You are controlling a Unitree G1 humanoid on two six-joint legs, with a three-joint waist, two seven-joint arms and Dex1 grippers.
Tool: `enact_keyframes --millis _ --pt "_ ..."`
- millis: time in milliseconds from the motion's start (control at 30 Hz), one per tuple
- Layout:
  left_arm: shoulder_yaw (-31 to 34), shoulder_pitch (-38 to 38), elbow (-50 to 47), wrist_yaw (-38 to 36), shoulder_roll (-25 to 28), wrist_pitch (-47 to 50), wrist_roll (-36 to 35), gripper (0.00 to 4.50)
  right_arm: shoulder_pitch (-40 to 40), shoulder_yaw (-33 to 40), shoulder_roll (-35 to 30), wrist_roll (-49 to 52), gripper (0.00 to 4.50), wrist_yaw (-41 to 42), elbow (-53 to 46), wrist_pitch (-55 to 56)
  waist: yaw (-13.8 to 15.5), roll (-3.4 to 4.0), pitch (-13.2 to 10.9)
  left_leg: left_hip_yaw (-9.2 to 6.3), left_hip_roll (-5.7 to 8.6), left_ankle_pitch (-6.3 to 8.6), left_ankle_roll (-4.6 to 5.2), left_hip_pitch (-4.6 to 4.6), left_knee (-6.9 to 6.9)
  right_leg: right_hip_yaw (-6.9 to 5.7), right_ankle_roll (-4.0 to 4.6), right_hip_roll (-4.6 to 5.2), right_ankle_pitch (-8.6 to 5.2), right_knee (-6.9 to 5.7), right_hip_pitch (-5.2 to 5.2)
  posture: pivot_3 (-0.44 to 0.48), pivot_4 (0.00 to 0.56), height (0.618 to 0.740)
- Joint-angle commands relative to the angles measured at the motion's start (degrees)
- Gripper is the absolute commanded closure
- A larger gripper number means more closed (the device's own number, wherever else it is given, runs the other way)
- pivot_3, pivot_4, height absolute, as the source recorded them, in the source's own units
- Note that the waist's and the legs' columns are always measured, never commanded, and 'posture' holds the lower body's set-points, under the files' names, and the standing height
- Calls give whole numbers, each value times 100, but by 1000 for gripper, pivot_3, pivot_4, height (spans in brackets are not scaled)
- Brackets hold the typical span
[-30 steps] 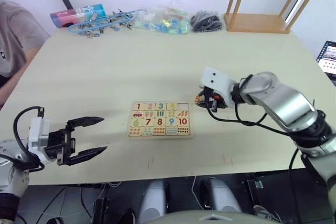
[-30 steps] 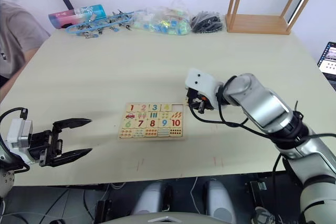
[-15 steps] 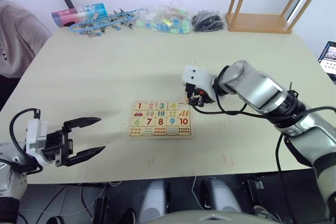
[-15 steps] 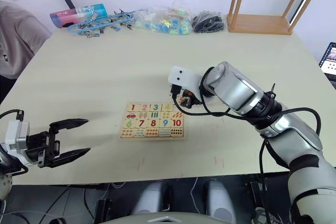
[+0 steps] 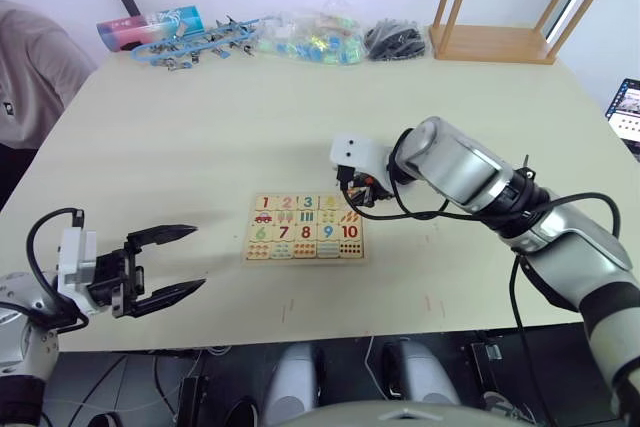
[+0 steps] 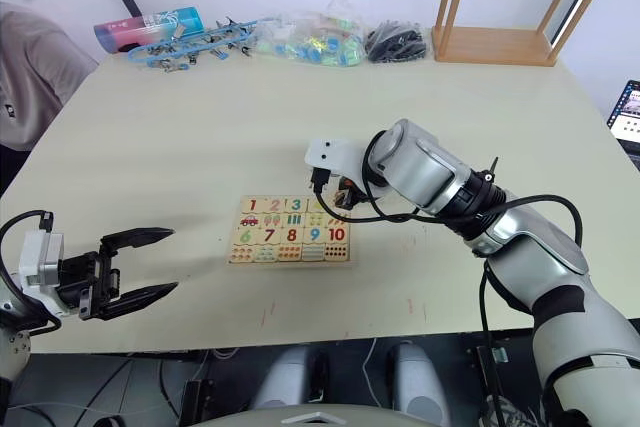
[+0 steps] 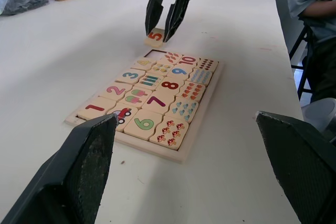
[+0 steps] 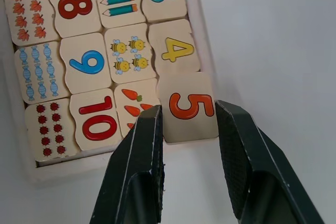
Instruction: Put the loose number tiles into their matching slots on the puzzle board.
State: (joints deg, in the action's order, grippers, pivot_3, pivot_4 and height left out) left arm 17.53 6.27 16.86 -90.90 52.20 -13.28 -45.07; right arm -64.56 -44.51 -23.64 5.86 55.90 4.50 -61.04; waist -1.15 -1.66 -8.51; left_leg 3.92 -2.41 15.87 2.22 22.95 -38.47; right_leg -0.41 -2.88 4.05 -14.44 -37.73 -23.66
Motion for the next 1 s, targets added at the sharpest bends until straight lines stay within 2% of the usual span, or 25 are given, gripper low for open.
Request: enact_keyframes --millis 33,1000 --pt "166 4 -89 -160 8 -10 -55 0 -93 43 42 -123 3604 45 14 114 1 1 0 0 0 0 0 0 0 0 0 0 0 0 0 0 150 737" --pt "139 48 -112 -160 37 -20 -67 0 149 -38 281 -641 3604 264 376 434 -117 15 -9 -3 0 0 -1 0 3 -1 0 4 0 1 -1 0 150 737"
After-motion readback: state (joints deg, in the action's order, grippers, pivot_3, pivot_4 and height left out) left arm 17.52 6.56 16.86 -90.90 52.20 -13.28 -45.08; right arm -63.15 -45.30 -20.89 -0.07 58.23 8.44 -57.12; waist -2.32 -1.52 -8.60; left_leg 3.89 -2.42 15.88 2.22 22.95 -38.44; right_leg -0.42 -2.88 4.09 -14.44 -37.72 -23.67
